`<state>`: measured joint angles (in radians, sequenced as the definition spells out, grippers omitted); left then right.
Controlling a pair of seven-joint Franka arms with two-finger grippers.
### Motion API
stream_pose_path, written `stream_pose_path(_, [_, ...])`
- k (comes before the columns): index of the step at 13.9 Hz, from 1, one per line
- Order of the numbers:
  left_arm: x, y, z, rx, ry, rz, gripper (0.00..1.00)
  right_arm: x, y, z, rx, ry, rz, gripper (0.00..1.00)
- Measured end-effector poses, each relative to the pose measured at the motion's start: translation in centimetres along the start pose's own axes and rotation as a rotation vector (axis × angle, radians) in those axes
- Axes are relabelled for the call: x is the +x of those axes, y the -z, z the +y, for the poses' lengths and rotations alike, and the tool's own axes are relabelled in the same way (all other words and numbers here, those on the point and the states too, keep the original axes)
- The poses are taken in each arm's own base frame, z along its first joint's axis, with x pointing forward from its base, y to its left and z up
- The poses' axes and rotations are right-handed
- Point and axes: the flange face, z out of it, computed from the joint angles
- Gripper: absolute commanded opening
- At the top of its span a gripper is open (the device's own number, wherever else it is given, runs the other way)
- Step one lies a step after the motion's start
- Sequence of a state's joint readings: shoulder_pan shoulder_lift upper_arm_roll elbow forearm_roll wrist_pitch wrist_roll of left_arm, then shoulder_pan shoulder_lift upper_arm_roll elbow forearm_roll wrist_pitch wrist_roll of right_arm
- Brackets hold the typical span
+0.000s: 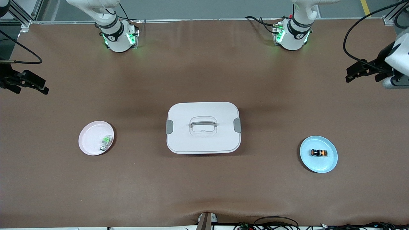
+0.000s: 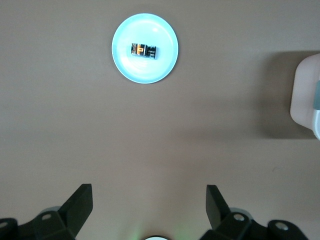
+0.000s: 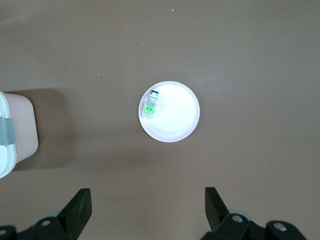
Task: Transfer orange switch to right arm and place
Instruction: 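Lower the left gripper toward the orange switch on the blue plate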
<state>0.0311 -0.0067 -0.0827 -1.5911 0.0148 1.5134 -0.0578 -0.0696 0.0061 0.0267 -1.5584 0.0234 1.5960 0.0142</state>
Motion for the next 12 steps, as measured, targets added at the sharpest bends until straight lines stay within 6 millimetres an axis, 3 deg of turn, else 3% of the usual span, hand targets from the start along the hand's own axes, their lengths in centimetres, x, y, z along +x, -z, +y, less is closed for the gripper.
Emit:
stream_pose_path(6, [5.3,-5.8,-0.4,0.022,-0.003,0.001,1.00,0.0,0.0,0.0,0.000,0.000,0.001,1.00])
stream_pose_path(12, [8.7,-13.8,-0.9,0.012,-0.002,0.060,1.00,0.0,0.0,0.0,0.000,0.000,0.002,1.00])
